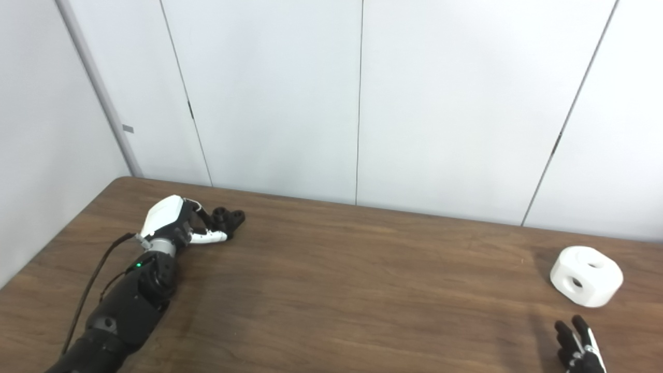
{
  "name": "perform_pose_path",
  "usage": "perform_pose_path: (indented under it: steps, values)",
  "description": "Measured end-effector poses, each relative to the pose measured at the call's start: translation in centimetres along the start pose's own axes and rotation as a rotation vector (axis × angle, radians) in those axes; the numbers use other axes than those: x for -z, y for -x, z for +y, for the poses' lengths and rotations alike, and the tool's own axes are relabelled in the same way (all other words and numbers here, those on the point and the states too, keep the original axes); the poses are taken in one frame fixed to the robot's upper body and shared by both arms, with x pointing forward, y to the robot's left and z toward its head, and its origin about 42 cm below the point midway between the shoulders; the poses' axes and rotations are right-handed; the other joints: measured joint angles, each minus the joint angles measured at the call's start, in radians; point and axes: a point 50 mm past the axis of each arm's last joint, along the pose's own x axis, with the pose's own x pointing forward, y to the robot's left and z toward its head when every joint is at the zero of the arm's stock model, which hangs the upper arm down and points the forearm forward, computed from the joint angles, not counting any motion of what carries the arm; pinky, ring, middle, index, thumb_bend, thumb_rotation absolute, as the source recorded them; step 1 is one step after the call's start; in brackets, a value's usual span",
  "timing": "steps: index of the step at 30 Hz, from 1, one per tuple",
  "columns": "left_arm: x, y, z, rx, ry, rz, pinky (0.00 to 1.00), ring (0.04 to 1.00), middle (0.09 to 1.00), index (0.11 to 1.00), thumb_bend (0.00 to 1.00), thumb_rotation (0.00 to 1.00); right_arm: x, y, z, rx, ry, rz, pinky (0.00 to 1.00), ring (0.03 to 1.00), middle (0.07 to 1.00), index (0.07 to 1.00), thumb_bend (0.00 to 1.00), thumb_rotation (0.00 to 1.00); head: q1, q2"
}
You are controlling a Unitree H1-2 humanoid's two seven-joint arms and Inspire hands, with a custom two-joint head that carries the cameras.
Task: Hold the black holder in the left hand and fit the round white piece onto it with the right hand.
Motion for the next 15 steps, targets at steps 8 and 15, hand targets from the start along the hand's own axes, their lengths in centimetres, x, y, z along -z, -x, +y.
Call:
perform_pose_path:
  steps: [8,15]
  values:
    - [-0.2,1.4,-0.2,0.018,0.022,-0.048,0.94,0.907,0.787,0.483,0.52,0.05,0.0,0.0,0.3,0.01,-0.001,-0.001,1.0,0.988,0.944,0.993,0.65,1.0,-0.023,0.005]
    - [-2.5,4.7,-0.9,0.11,0.041,-0.164,0.9,0.918,0.803,0.484,0.52,0.05,0.0,0.0,0.5,0.026,0.01,0.004,1.0,0.979,0.936,0.995,0.57,1.0,-0.051,0.011]
